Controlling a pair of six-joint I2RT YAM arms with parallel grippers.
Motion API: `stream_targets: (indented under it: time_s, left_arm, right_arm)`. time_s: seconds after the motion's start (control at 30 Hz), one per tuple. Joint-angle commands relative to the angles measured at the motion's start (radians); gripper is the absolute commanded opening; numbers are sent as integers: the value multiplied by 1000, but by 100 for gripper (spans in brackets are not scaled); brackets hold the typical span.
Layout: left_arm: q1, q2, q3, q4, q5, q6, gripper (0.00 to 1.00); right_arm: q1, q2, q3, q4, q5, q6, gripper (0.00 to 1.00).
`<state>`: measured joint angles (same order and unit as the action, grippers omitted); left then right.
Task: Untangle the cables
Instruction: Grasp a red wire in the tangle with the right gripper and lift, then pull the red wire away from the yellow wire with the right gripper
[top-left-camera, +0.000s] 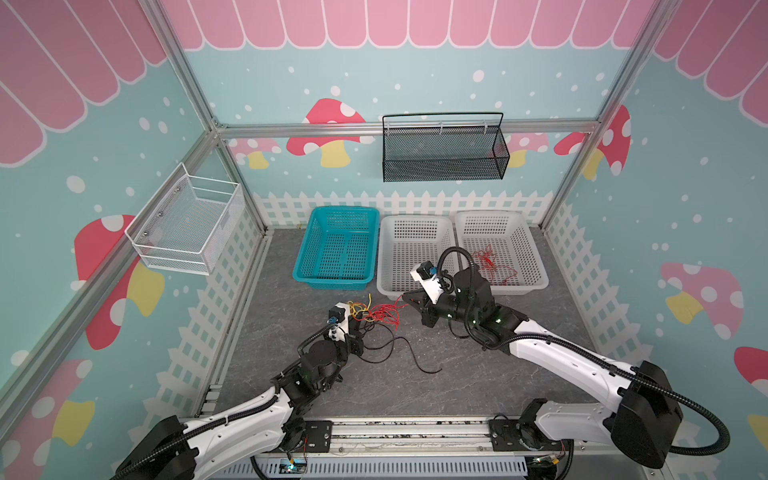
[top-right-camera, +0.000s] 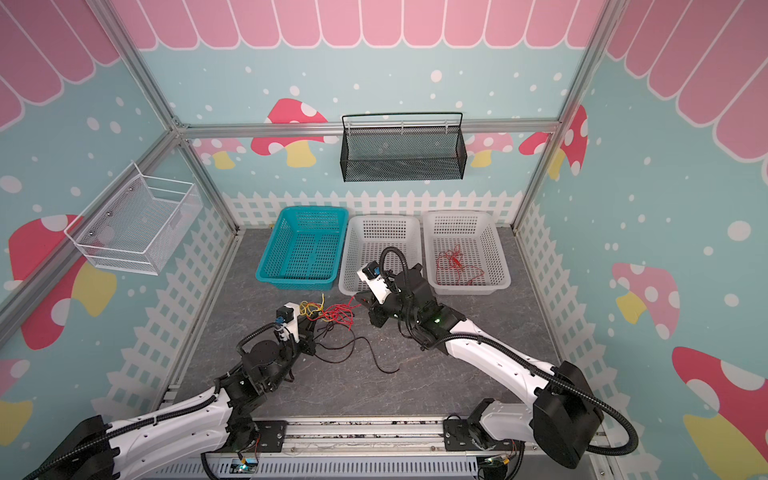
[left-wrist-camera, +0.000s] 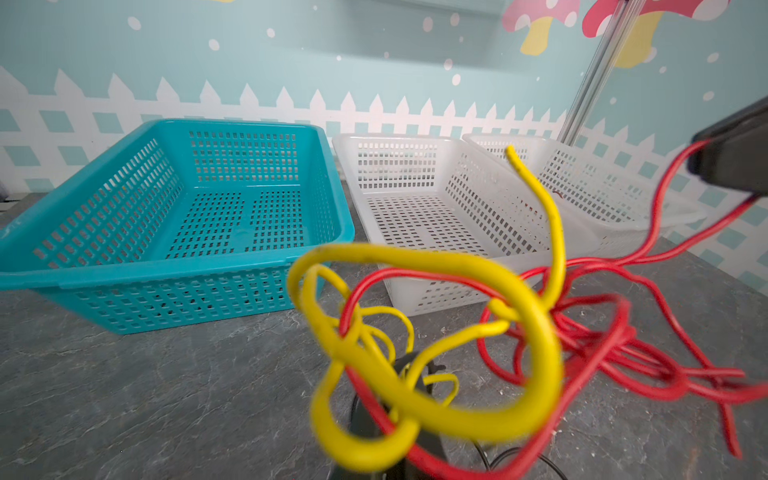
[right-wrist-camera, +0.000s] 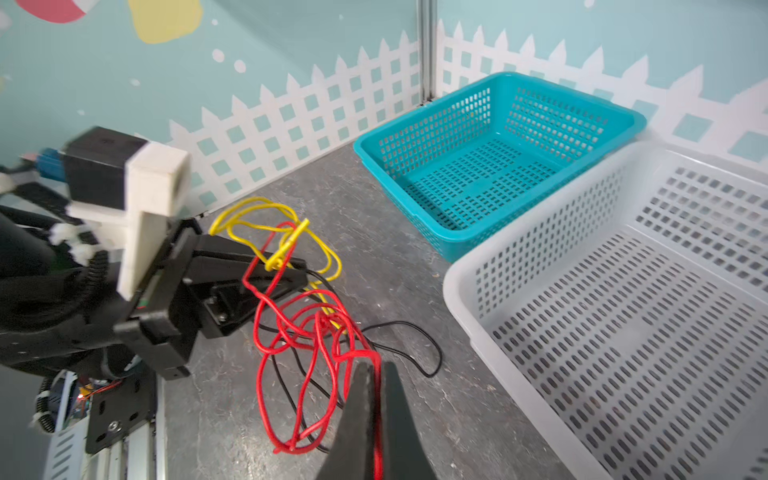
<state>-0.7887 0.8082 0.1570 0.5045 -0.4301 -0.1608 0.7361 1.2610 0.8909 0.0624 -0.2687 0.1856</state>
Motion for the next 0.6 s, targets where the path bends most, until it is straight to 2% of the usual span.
stream_targets:
  time_s: [0.0, 0.27, 0.43, 0.57]
  left_arm:
    - [8, -61, -20, -133, -60, -38, 0]
    - [8, -93, -23, -198, -34, -52, 0]
    - [7, -38, -4, -192, -61, -58, 0]
    - [8, 3, 10, -192, -31, -58, 0]
  right_arm:
    - [-12, -21, -6, -102, 213, -45, 0]
    - [-24, -69, -26, -161, 443, -39, 0]
    - [-65, -111, -26, -200, 486, -23, 0]
    - [-95, -160, -30, -229, 502, -19, 0]
